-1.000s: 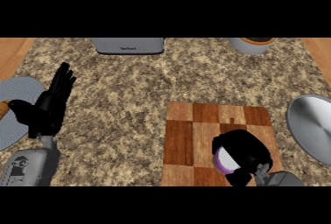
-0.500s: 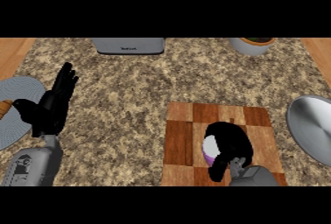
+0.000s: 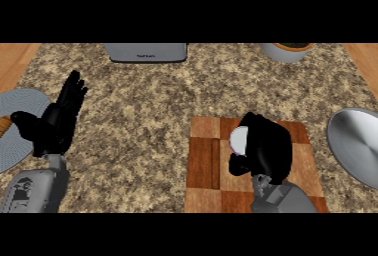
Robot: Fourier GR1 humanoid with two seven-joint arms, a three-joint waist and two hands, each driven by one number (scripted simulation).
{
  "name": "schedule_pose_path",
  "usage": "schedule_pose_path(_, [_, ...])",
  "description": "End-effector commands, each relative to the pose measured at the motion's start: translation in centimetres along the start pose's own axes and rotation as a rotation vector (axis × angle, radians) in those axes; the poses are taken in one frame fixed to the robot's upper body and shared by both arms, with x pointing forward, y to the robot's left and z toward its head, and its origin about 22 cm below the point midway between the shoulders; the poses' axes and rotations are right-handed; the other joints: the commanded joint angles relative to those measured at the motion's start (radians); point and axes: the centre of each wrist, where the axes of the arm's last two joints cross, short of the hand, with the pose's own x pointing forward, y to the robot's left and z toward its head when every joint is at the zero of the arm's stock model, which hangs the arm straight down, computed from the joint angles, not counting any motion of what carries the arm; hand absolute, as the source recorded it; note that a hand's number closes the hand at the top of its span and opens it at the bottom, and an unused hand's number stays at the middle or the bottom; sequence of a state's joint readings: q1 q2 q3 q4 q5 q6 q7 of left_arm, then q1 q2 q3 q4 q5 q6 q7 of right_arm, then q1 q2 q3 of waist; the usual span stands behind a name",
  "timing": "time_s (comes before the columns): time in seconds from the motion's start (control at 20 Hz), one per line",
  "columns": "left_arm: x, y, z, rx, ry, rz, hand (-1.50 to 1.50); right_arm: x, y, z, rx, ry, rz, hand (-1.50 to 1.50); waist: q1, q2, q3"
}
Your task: Pick the can from the cutting board and place it in the pan
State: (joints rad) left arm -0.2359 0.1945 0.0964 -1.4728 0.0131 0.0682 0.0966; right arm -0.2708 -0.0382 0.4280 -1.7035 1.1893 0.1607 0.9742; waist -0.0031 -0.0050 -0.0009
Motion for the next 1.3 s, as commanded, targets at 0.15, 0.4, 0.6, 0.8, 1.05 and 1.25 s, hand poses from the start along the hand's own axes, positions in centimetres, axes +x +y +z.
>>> schedule_pose_path(0.15, [0.1,-0.5,0.2,0.0,-0.006,0.003,0.0,-0.1,-3.2,1.6,-0.289,0.085,-0.104,1.5,-0.004,0.002,0.001])
schedule_pose_path(0.4, [0.3,0.4,0.3,0.001,-0.015,-0.004,0.0,-3.2,-6.6,0.2,-0.391,0.112,-0.27,1.5,-0.003,0.003,0.002])
schedule_pose_path(0.6, [0.0,-0.1,0.5,0.002,-0.012,0.008,0.0,-6.2,-9.8,-2.1,-0.458,0.152,-0.414,1.5,-0.001,0.004,0.002])
schedule_pose_path(0.8, [0.2,0.4,0.8,0.018,-0.018,0.003,0.0,-12.8,-10.6,-5.6,-0.498,0.206,-0.437,1.5,0.002,0.006,0.002])
schedule_pose_path(1.05, [-1.0,-1.8,0.2,-0.001,-0.007,0.019,0.0,-20.8,-10.5,-8.3,-0.514,0.269,-0.338,1.5,-0.002,0.008,0.002])
schedule_pose_path(1.25, [-0.3,0.4,0.3,-0.006,-0.01,-0.005,0.0,-26.8,-9.8,-9.9,-0.527,0.327,-0.186,1.5,0.005,0.009,0.003])
